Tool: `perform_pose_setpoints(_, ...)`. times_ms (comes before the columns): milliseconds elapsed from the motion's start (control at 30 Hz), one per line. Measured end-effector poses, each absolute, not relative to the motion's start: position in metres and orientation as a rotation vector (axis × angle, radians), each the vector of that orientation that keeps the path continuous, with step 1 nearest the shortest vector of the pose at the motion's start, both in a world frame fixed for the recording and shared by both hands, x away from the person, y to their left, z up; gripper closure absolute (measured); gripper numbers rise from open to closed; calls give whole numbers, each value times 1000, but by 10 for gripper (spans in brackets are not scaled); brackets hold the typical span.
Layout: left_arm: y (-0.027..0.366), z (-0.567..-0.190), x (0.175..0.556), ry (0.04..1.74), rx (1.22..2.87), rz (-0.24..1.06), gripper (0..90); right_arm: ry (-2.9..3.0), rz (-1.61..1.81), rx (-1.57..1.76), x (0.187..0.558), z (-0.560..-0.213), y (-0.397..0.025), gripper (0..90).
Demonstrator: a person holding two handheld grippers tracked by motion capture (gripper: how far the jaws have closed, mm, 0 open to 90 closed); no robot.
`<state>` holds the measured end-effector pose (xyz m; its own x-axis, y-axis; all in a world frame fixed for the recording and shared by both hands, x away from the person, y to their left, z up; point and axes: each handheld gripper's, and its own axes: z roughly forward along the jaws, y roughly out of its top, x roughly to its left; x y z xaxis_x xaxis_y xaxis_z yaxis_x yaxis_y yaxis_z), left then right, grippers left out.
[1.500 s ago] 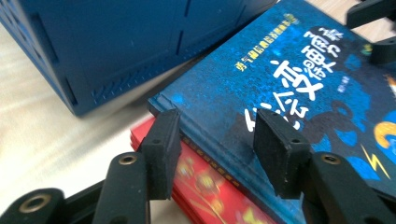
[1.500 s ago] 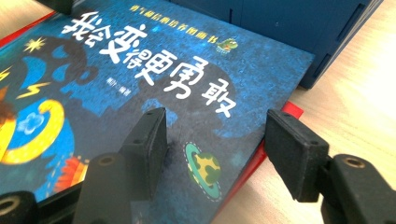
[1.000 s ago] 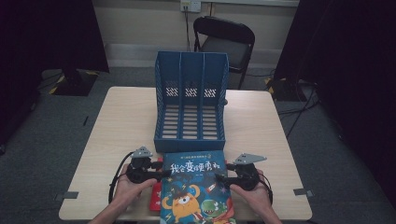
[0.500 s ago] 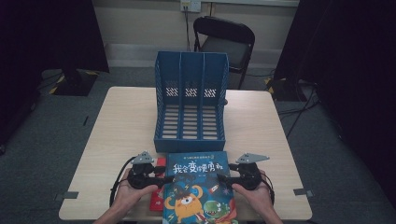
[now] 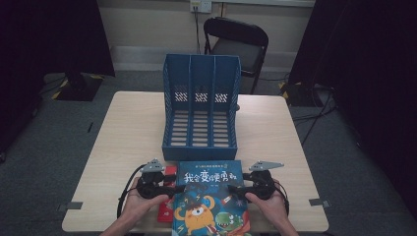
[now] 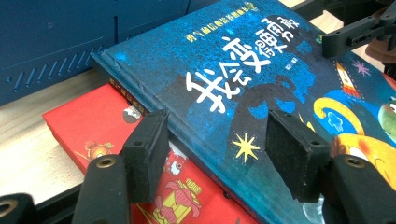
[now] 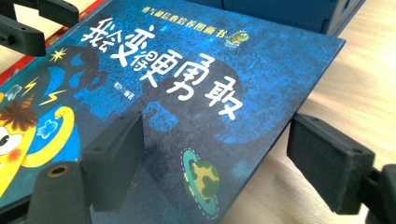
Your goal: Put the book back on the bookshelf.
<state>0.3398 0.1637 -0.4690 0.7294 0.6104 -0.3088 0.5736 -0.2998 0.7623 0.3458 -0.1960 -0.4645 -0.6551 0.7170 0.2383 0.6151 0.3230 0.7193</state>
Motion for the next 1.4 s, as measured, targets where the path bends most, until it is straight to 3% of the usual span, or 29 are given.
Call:
perform_pose_setpoints(333,163,-470,340,897,1973,43,350,2413,1287,1208,343,-454,-199,260)
perform_pose_setpoints(633,165,-470,342,895,1967,25,344,2421,1373,1155,352,-442,-191,258)
perform_pose_setpoints(1000,168,-470,345,917,1947,-13,339,2511,1360,1170,366,-451,-190,251)
perform_pose_setpoints(1233,167,-469,345,945,1937,6,276,2511,1253,1102,357,-454,-199,288)
perform_pose_setpoints(1400,169,-469,346,937,1956,24,320,2497,1346,1164,359,-459,-204,338)
